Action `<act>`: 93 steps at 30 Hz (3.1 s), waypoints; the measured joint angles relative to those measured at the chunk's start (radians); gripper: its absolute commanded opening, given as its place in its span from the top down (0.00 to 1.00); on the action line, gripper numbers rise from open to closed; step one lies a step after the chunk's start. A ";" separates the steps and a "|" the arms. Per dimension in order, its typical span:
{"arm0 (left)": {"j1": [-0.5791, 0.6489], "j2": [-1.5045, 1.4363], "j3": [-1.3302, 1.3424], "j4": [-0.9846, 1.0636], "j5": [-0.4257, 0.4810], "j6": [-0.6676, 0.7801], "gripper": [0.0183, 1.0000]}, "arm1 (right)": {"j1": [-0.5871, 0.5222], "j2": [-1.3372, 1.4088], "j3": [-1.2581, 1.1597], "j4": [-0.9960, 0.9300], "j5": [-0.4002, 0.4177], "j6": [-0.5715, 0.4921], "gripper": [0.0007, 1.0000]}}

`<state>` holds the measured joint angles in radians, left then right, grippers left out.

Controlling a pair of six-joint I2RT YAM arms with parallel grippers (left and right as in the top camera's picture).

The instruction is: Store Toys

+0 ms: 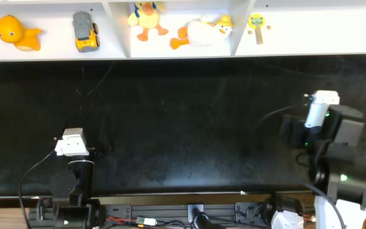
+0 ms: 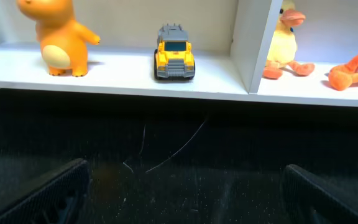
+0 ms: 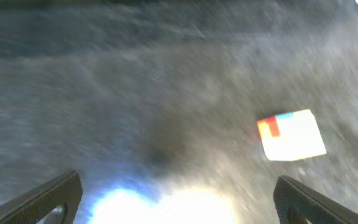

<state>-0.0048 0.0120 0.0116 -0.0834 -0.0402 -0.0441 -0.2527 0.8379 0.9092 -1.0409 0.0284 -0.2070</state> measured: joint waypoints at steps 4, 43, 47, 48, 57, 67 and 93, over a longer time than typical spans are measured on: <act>0.000 0.000 0.000 0.000 0.000 0.000 0.00 | -0.106 0.060 0.000 -0.012 -0.014 -0.074 0.00; 0.000 0.000 0.000 0.000 0.000 0.000 0.00 | -0.840 0.275 -0.001 0.045 -0.213 -0.920 0.02; 0.000 0.000 0.000 0.000 0.000 0.000 0.00 | -0.847 0.317 -0.001 0.092 -0.230 -0.946 0.02; 0.000 0.000 0.000 0.000 0.000 0.000 0.00 | -0.847 0.326 -0.001 0.103 -0.234 -0.950 0.02; 0.000 0.000 0.000 0.000 0.000 0.000 0.00 | -0.847 0.427 -0.001 0.206 -0.273 -0.976 0.02; 0.000 0.000 0.000 0.000 0.000 0.000 0.00 | -0.854 0.539 -0.001 0.262 -0.406 -0.971 0.00; 0.000 0.000 0.000 0.000 0.000 0.000 0.00 | -0.726 0.655 -0.001 0.382 -0.511 -0.835 0.00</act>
<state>-0.0048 0.0120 0.0116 -0.0834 -0.0402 -0.0441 -0.9791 1.4933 0.9085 -0.6586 -0.4824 -1.0420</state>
